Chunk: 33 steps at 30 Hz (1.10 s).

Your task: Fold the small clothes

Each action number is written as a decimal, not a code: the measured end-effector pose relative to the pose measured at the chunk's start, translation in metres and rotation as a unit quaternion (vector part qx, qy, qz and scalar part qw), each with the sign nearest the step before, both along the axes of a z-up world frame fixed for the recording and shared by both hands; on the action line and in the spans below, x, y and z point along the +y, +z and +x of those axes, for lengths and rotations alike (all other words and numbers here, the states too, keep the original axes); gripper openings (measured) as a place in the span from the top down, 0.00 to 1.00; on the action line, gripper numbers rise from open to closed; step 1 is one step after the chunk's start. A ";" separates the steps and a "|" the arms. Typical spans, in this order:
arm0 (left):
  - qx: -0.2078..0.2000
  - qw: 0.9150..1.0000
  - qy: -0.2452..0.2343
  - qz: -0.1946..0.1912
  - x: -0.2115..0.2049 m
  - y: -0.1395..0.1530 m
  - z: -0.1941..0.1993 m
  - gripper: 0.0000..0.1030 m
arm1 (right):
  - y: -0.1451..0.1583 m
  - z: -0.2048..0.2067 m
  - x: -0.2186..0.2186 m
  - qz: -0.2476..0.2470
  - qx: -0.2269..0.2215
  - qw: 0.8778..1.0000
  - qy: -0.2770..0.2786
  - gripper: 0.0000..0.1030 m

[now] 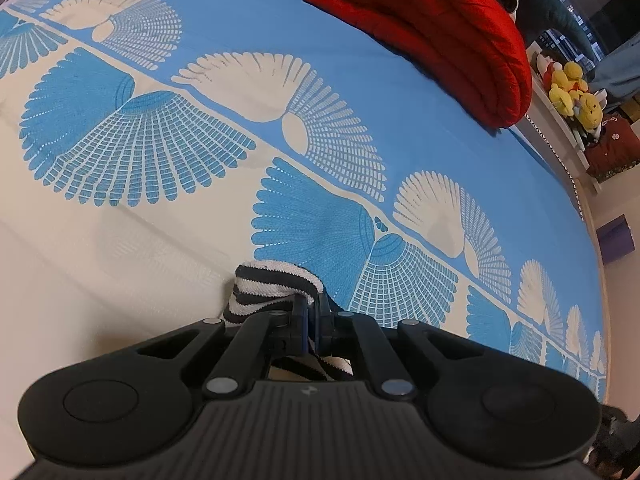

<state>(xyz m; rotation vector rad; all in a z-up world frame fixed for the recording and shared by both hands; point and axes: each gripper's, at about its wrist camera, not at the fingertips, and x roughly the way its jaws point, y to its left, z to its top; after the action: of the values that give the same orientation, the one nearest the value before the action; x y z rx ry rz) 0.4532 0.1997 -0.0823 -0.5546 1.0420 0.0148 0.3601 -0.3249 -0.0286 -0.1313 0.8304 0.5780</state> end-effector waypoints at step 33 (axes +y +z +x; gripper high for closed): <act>0.005 1.000 -0.003 0.027 -0.010 -0.001 0.004 0.97 | 0.002 0.009 0.003 -0.010 -0.048 0.999 -0.017 1.00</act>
<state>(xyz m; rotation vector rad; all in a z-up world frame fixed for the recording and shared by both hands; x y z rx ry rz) 0.4573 0.1895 -0.0832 -0.5032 1.0498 0.0409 0.3693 -0.3223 -0.0265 -0.1621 0.7444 0.5283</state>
